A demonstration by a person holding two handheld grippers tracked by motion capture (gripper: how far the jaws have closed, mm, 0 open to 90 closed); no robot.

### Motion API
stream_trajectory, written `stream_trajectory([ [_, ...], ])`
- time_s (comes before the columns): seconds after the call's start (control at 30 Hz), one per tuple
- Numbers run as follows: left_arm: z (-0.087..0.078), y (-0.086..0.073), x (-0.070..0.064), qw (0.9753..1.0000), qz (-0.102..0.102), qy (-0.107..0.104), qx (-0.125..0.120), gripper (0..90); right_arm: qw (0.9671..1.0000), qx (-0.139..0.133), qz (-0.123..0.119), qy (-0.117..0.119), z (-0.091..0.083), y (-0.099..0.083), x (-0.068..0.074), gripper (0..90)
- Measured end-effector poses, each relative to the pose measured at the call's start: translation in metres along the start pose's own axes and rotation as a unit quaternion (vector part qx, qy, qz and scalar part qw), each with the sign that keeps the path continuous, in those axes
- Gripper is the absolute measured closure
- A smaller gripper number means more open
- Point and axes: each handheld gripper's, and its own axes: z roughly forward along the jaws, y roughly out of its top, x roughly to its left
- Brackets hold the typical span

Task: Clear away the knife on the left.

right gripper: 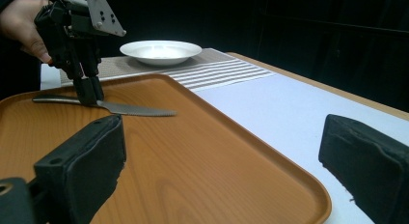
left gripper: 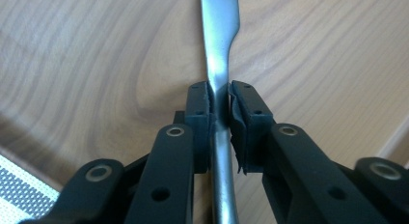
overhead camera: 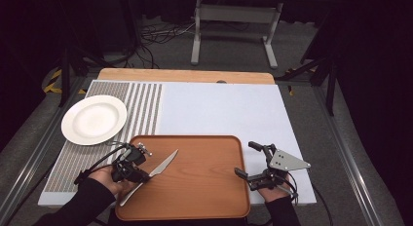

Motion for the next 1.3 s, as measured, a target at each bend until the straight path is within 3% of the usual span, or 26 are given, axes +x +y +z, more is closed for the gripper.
stream_trajectory([
  [0.23,-0.007,0.000,-0.001,0.9991,0.029,-0.009,-0.030,50.8,1.0000,-0.001,-0.002,-0.001,0.000,0.000,0.000,3.1],
  [0.4,-0.012,0.001,-0.003,0.9955,0.075,-0.014,-0.055,24.1,1.0000,-0.001,-0.002,-0.002,0.000,0.000,0.000,3.1],
  [0.5,-0.014,0.001,-0.004,0.9937,0.092,-0.019,-0.062,19.2,1.0000,-0.002,-0.002,-0.002,0.000,0.000,0.000,3.1],
  [0.6,-0.017,0.000,-0.006,0.9915,0.105,-0.041,-0.065,17.7,1.0000,-0.002,-0.003,-0.002,-0.001,0.000,0.000,3.1],
  [0.77,-0.020,0.000,-0.007,0.9887,0.120,-0.043,-0.079,17.7,1.0000,-0.002,-0.004,-0.002,-0.001,0.000,0.000,3.1],
  [0.8,-0.021,0.000,-0.008,0.9871,0.131,-0.039,-0.083,17.7,1.0000,-0.002,-0.004,-0.002,-0.001,0.000,0.000,3.1],
  [0.87,-0.023,0.000,-0.010,0.9797,0.175,-0.030,-0.094,19.7,1.0000,-0.002,-0.004,-0.001,-0.001,0.000,0.000,3.1],
  [0.9,-0.023,0.000,-0.010,0.9797,0.175,-0.030,-0.094,22.6,1.0000,-0.002,-0.004,-0.002,-0.001,0.000,0.000,3.1],
  [0.97,-0.024,0.000,-0.013,0.9765,0.193,-0.028,-0.091,30.0,1.0000,-0.002,-0.004,-0.001,0.000,0.000,0.001,3.1],
  [1.0,-0.025,0.000,-0.014,0.9737,0.208,-0.026,-0.090,34.7,1.0000,-0.002,-0.004,-0.001,0.000,0.000,0.001,3.1],
  [1.03,-0.027,0.001,-0.016,0.9690,0.230,-0.011,-0.090,38.5,1.0000,-0.002,-0.004,-0.001,0.000,0.000,0.001,3.1],
  [1.07,-0.027,0.001,-0.016,0.9690,0.230,-0.011,-0.090,43.0,1.0000,-0.002,-0.003,-0.001,0.000,0.000,0.001,3.1],
  [1.1,-0.028,0.002,-0.017,0.9669,0.240,0.001,-0.087,43.0,1.0000,-0.002,-0.003,-0.001,0.000,0.000,0.001,3.1],
  [1.13,-0.028,0.003,-0.019,0.9645,0.252,0.008,-0.079,49.8,1.0000,-0.002,-0.003,-0.002,0.000,0.000,0.001,3.1],
  [1.17,-0.029,0.004,-0.020,0.9618,0.263,0.011,-0.074,65.5,1.0000,-0.001,-0.004,-0.002,0.000,0.000,0.001,3.1],
  [1.2,-0.029,0.005,-0.022,0.9585,0.277,0.018,-0.065,70.5,1.0000,-0.001,-0.004,-0.002,0.000,0.000,0.001,3.1],
  [1.3,-0.027,0.006,-0.022,0.9567,0.284,0.021,-0.060,87.0,1.0000,-0.001,-0.002,-0.002,0.000,0.000,0.000,3.1],
])
